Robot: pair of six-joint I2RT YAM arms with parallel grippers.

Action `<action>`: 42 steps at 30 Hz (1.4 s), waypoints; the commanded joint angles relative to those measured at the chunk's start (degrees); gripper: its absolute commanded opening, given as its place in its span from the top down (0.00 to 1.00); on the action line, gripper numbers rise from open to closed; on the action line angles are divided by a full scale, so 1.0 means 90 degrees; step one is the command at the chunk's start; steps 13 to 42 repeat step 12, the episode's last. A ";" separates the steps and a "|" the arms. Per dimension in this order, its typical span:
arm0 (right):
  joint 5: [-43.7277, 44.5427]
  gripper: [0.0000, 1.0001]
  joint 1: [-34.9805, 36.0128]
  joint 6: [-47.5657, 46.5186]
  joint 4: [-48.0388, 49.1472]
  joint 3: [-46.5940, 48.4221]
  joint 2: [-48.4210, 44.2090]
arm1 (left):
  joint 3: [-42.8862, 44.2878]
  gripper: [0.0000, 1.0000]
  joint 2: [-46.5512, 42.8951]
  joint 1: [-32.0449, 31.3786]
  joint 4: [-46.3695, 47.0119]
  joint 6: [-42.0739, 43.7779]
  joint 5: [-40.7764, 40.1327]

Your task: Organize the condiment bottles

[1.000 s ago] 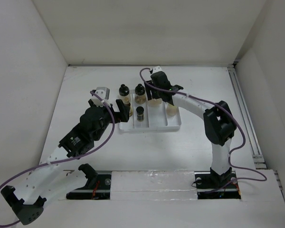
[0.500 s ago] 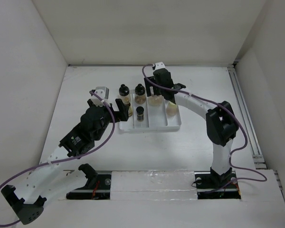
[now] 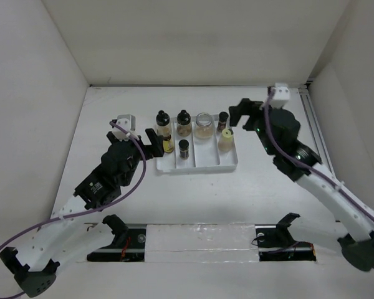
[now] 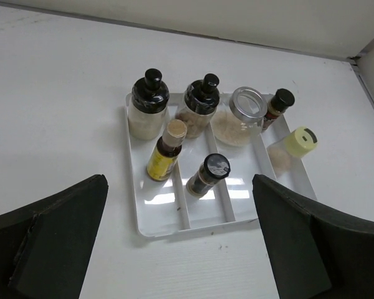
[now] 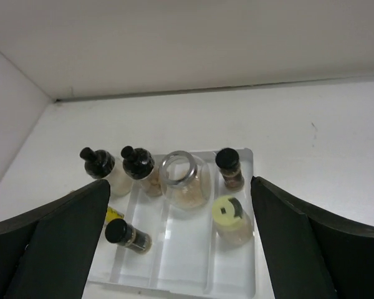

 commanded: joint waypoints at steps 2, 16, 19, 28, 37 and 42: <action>0.1013 0.00 -0.0104 0.0861 0.0203 -0.1356 -0.1477 | -0.0102 0.01 -0.0162 0.0023 0.0183 -0.0020 -0.0347; 0.0412 0.00 -0.0973 0.1273 0.0399 -0.2677 -0.2984 | 0.0093 0.01 -0.0699 0.0023 0.0046 -0.0088 -0.0483; 0.0412 0.00 -0.0973 0.1273 0.0399 -0.2677 -0.2984 | 0.0093 0.01 -0.0699 0.0023 0.0046 -0.0088 -0.0483; 0.0412 0.00 -0.0973 0.1273 0.0399 -0.2677 -0.2984 | 0.0093 0.01 -0.0699 0.0023 0.0046 -0.0088 -0.0483; 0.0412 0.00 -0.0973 0.1273 0.0399 -0.2677 -0.2984 | 0.0093 0.01 -0.0699 0.0023 0.0046 -0.0088 -0.0483; 0.0412 0.00 -0.0973 0.1273 0.0399 -0.2677 -0.2984 | 0.0093 0.01 -0.0699 0.0023 0.0046 -0.0088 -0.0483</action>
